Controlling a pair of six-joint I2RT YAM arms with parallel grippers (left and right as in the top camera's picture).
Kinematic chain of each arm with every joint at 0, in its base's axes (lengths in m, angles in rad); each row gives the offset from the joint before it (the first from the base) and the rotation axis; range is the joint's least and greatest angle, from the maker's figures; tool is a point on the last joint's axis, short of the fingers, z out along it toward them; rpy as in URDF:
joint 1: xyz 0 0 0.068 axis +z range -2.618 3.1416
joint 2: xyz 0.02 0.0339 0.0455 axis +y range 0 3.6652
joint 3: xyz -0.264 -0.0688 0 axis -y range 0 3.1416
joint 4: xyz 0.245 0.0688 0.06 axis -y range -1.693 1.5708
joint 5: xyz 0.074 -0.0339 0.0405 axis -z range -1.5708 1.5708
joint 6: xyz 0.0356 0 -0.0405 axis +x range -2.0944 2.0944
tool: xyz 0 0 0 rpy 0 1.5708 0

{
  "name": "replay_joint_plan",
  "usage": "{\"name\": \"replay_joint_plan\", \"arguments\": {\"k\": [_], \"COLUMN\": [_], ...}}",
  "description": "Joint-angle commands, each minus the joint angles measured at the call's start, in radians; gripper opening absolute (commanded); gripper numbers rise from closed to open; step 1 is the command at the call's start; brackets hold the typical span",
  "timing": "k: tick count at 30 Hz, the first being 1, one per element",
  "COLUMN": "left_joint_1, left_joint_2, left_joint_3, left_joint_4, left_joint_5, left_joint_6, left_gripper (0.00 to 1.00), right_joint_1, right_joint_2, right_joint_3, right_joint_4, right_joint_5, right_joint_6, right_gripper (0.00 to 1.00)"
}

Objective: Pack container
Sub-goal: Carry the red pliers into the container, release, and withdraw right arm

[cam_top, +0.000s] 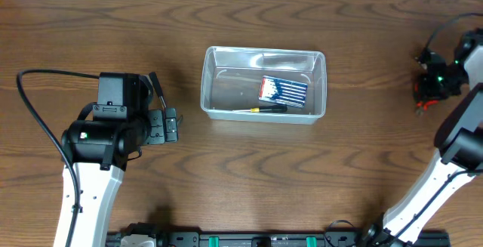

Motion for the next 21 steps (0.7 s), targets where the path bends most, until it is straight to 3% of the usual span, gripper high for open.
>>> {"name": "replay_joint_plan", "arguments": {"k": [1,7,11,16,21], "left_joint_1": [0.0,0.0,0.0,0.0,0.0], "left_joint_2": [0.001,0.001,0.001,0.001,0.001], "left_joint_3": [0.023,0.023,0.023,0.023,0.023], "left_joint_4": [-0.005,0.002,0.002,0.001,0.001], "left_joint_5": [-0.015,-0.014,-0.01,-0.01,-0.011], "left_joint_6": [0.013,0.012,0.013,0.013,0.013], "left_gripper": [0.98,0.98,0.98,0.98,0.98], "right_joint_1": [0.097,0.327,0.505,0.708,0.822], "right_joint_2": [-0.034,-0.101,-0.123,-0.111,-0.101], "right_joint_3": [0.126,0.425,0.529,0.497,0.354], "right_joint_4": [-0.045,-0.196,-0.236,-0.263,-0.254], "right_joint_5": [-0.096,-0.091,-0.091,-0.067,-0.058], "right_joint_6": [0.031,-0.06,-0.171,-0.351,-0.398], "right_gripper": [0.01,0.01,0.01,0.01,0.01]}}
